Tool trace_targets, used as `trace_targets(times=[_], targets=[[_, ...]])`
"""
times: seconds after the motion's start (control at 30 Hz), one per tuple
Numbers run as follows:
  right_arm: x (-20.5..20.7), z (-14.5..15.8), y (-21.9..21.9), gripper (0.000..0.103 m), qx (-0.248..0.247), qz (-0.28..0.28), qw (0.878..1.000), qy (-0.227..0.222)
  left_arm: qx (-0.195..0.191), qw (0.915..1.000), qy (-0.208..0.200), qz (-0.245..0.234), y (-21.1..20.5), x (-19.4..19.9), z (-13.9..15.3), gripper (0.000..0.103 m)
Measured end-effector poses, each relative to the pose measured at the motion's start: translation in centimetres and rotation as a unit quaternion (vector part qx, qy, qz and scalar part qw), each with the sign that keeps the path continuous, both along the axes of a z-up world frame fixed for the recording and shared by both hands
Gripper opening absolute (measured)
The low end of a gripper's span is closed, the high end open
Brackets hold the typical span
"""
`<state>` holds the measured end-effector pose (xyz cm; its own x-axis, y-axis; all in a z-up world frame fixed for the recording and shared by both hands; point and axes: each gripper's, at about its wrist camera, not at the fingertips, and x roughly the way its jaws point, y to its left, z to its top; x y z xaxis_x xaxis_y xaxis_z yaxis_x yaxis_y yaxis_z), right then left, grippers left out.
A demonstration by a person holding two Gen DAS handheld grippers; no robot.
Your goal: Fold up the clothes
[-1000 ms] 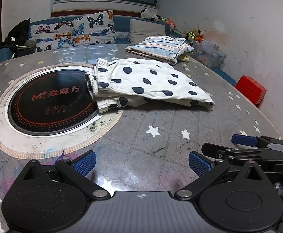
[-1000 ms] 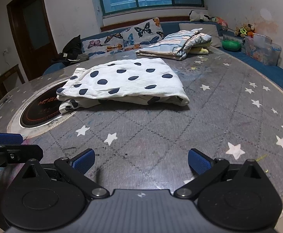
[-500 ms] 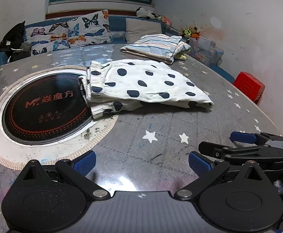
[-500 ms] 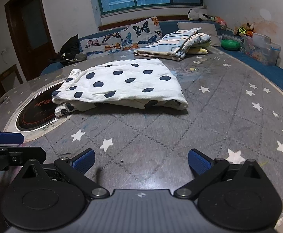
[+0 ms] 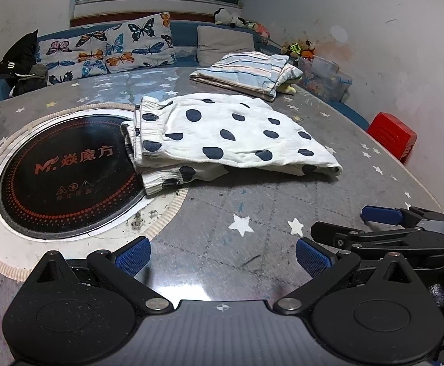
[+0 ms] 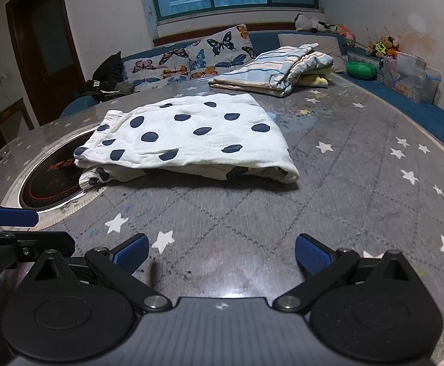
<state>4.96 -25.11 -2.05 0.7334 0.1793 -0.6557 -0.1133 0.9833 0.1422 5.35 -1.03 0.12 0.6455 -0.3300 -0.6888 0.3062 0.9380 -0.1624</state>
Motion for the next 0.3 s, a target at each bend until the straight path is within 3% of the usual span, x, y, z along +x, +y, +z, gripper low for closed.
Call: trace_targets(times=[0.3], targets=[[1.4, 0.0, 0.2, 0.103, -0.001, -0.002, 1.0, 0.002, 0.002, 1.0, 0.002, 0.006, 0.2, 1.4, -0.1, 0.103]])
